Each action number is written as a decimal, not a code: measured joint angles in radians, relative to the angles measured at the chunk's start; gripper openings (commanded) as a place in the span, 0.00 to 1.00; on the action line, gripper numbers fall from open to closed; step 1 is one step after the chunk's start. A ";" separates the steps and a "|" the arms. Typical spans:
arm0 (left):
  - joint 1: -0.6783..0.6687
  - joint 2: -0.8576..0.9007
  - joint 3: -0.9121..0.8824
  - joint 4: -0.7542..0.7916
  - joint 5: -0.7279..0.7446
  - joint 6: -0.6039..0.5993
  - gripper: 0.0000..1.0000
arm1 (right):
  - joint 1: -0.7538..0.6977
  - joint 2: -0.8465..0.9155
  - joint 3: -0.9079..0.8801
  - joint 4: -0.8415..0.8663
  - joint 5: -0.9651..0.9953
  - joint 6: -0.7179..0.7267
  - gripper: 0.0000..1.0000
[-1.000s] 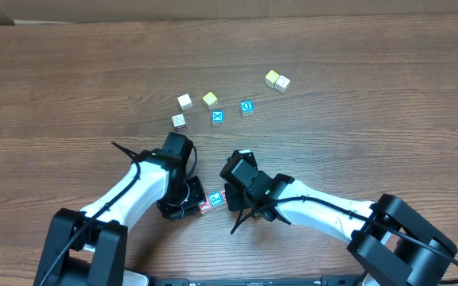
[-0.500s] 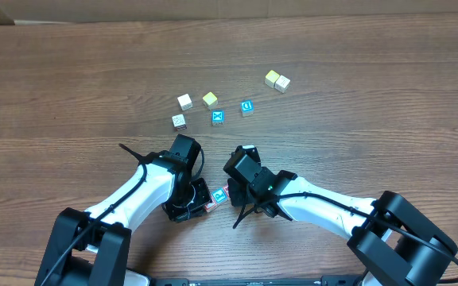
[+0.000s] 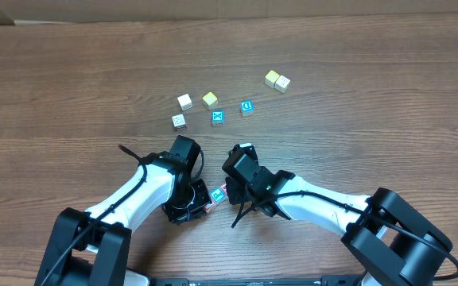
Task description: Flip 3 blocks
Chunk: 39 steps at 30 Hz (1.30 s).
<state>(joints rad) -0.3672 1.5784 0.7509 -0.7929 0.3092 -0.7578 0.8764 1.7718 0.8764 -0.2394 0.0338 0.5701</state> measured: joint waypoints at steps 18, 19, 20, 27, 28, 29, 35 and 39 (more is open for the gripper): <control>0.000 0.000 -0.003 -0.002 -0.031 0.007 0.04 | 0.000 0.006 0.000 0.021 -0.012 -0.014 0.04; 0.000 0.000 -0.003 -0.002 -0.034 0.017 0.04 | 0.000 0.006 0.000 0.022 -0.014 -0.017 0.04; 0.000 0.000 -0.003 -0.002 -0.037 0.025 0.04 | 0.000 0.006 0.000 0.021 -0.015 -0.020 0.04; -0.007 0.000 -0.003 -0.001 -0.061 0.085 0.04 | 0.000 0.006 0.000 0.022 -0.015 -0.024 0.04; -0.007 0.000 -0.003 -0.001 -0.063 0.089 0.04 | 0.000 0.006 0.000 0.021 -0.015 -0.025 0.04; -0.007 0.000 -0.003 0.000 -0.064 0.100 0.04 | -0.002 0.006 0.000 0.022 -0.017 -0.024 0.04; -0.014 0.000 -0.003 0.010 -0.063 0.126 0.04 | -0.033 0.009 0.000 0.031 -0.046 -0.024 0.04; -0.020 0.000 -0.003 0.008 -0.067 0.140 0.04 | -0.045 0.010 0.000 0.031 -0.071 -0.023 0.04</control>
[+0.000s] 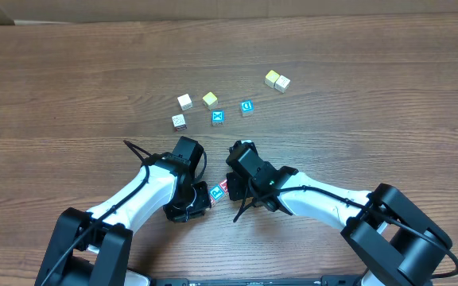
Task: Flip 3 blocks
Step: 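Hold the row between both grippers and rotate it toward the front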
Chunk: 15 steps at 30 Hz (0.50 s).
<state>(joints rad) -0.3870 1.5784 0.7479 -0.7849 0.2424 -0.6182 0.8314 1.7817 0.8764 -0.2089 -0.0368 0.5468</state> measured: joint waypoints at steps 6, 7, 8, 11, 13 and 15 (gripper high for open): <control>0.000 0.000 0.000 -0.008 -0.006 0.025 0.04 | 0.000 0.002 0.000 0.000 -0.011 0.000 0.04; 0.000 0.000 0.000 -0.008 -0.007 0.027 0.04 | 0.000 0.002 0.000 0.001 -0.011 -0.001 0.04; 0.000 0.000 0.000 -0.008 -0.007 0.027 0.04 | 0.000 0.002 0.000 0.001 -0.012 0.000 0.04; 0.000 0.000 0.000 -0.008 -0.007 0.028 0.04 | 0.000 0.002 0.000 0.004 -0.011 0.000 0.04; 0.000 0.000 0.000 -0.009 -0.008 0.031 0.04 | 0.000 0.002 0.000 0.007 -0.011 0.000 0.04; 0.000 0.000 0.000 -0.010 -0.008 0.037 0.04 | 0.000 0.002 0.000 0.007 -0.011 0.000 0.04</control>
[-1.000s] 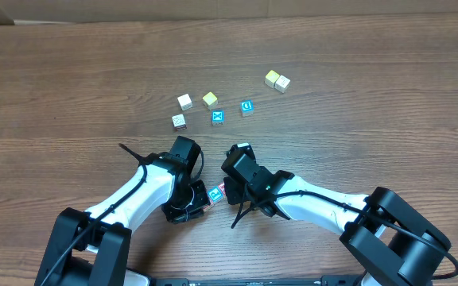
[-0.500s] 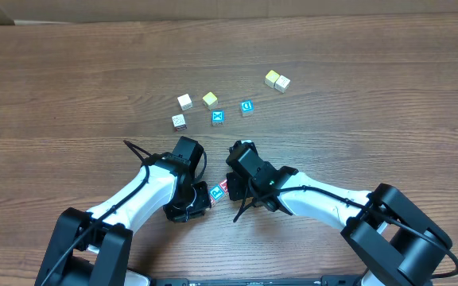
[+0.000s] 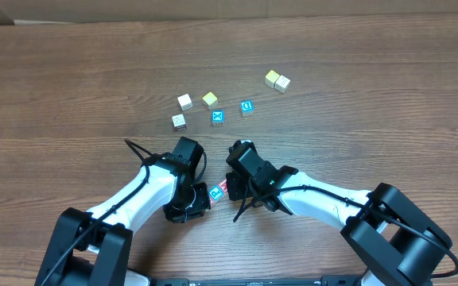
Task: Flip 3 blocks
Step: 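Hold the row between both grippers and rotate it toward the front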
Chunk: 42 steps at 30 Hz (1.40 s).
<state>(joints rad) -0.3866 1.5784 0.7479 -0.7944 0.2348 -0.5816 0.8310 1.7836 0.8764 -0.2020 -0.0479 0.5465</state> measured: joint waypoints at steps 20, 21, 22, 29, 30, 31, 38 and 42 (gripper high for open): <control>-0.007 0.000 0.001 0.013 0.009 0.043 0.04 | -0.039 0.000 0.000 0.010 -0.042 0.000 0.04; -0.007 0.000 0.001 0.014 0.008 0.043 0.04 | -0.039 0.000 0.000 0.011 -0.042 0.000 0.04; -0.007 0.000 0.001 0.013 0.009 0.043 0.04 | -0.039 0.000 0.000 0.013 -0.042 0.000 0.04; -0.008 0.000 0.001 0.013 0.008 0.063 0.04 | -0.041 0.000 0.000 0.031 -0.041 0.000 0.04; -0.012 0.000 0.001 0.013 0.008 0.063 0.04 | -0.042 0.000 0.000 0.032 -0.040 0.000 0.04; -0.018 0.000 0.001 0.013 0.008 0.065 0.04 | -0.044 0.000 0.000 0.034 -0.041 0.000 0.04; -0.053 0.000 0.001 0.025 0.008 0.066 0.04 | -0.049 0.000 0.000 0.036 -0.025 0.000 0.04; -0.057 0.000 0.001 0.028 0.008 0.066 0.04 | -0.051 0.000 0.000 0.037 -0.025 0.000 0.04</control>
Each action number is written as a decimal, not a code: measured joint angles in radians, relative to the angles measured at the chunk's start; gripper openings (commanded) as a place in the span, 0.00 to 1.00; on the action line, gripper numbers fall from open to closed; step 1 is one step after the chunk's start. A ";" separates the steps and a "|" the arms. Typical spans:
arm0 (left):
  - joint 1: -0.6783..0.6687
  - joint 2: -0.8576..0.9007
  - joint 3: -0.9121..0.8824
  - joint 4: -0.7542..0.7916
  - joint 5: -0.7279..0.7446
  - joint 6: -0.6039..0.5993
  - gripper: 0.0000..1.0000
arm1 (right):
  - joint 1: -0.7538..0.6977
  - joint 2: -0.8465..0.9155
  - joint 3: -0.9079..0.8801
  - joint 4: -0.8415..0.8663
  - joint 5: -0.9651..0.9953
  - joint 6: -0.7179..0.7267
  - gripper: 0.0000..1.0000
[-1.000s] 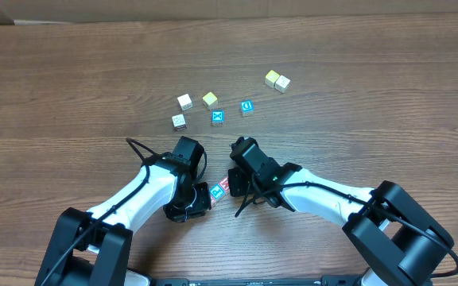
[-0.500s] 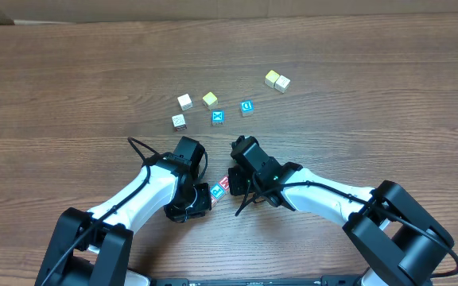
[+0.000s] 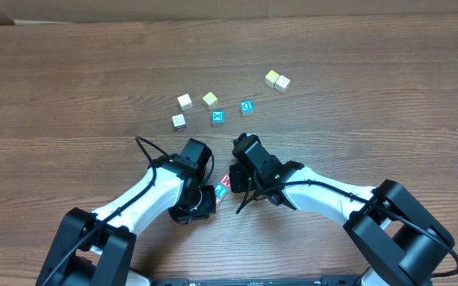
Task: Flip 3 blocks
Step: 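Hold the row between both grippers and rotate it toward the front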
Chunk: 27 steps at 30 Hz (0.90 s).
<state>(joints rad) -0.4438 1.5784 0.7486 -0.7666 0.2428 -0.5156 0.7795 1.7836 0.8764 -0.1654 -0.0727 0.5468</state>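
Observation:
A small block (image 3: 222, 185) with a red-and-white face and a blue face sits tilted between my two grippers, near the table's front middle. My left gripper (image 3: 211, 195) reaches it from the lower left and appears shut on it. My right gripper (image 3: 233, 182) touches it from the right, its jaws hidden under the wrist. Farther back lie several more blocks: a white one (image 3: 184, 101), a yellow one (image 3: 210, 99), a white patterned one (image 3: 179, 121), a blue one (image 3: 218, 117), a blue lettered one (image 3: 246, 106), and a yellow and cream pair (image 3: 277, 80).
The wooden table (image 3: 372, 95) extends wide on both sides. Loose black cables hang from both wrists beside the held block. The loose blocks lie in a band just behind the two wrists.
Both wrists have moved a little to the right. The block between them sits slightly further right and shows more of its red-and-white face and less blue.
At first the block showed mainly its blue face at my left gripper's tip, with the right gripper close beside it. Then a red face showed beside the blue, next to the right gripper. Now red-and-white dominates. The loose blocks behind have not moved.

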 measured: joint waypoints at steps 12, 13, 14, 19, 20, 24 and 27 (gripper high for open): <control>0.000 0.000 0.000 0.000 0.000 0.000 0.04 | 0.000 0.008 0.000 -0.001 0.000 0.000 0.04; 0.000 0.000 0.000 0.000 0.000 0.000 0.04 | 0.000 0.008 0.000 0.000 -0.001 0.000 0.04; 0.000 0.000 0.000 0.000 0.000 0.000 0.04 | 0.000 0.008 0.000 0.000 0.000 -0.001 0.04; 0.000 0.000 0.000 0.000 0.000 0.003 0.04 | 0.000 0.008 0.000 0.000 0.000 0.000 0.04; 0.000 0.000 0.000 0.000 0.000 0.003 0.04 | 0.000 0.008 0.000 0.000 -0.001 0.000 0.04; 0.000 0.000 0.000 0.000 0.000 0.008 0.04 | 0.000 0.008 0.000 0.000 -0.001 -0.001 0.04; 0.000 0.000 0.000 0.000 0.000 0.016 0.04 | 0.000 0.008 0.000 0.000 0.000 0.000 0.04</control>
<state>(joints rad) -0.4438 1.5784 0.7486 -0.7662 0.2428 -0.4995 0.7795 1.7916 0.8764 -0.1654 -0.0731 0.5465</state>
